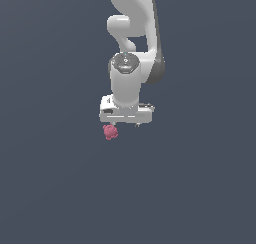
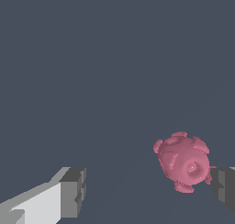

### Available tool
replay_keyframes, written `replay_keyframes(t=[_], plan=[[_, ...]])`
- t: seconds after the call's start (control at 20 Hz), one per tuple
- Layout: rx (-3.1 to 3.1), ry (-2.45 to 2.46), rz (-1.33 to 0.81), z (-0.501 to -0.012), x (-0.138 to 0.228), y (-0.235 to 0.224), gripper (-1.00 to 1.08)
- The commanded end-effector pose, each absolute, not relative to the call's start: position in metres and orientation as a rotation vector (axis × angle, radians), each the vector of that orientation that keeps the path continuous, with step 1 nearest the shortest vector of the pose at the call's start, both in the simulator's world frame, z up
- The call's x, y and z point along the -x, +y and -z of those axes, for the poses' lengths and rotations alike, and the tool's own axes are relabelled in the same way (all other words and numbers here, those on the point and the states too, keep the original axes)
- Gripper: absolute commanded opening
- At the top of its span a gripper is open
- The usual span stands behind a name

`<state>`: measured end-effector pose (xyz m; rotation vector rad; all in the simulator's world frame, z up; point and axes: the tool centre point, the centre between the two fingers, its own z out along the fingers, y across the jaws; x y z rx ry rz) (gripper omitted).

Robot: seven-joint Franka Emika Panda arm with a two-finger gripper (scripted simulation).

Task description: Pick up the object and move it to a goal position.

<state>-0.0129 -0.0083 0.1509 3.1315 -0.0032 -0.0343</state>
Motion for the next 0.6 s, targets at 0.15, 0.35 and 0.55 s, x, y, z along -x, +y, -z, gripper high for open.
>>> replay_keyframes(t=[0.15, 0.35, 0.55], plan=[[-3.13, -0.005, 0.031, -0.152, 0.013, -0.012, 1.0], [-3.126, -0.01, 0.021, -0.158, 0.013, -0.027, 1.0], [-3.125, -0.011, 0.017, -0.16, 0.014, -0.033, 1.0]])
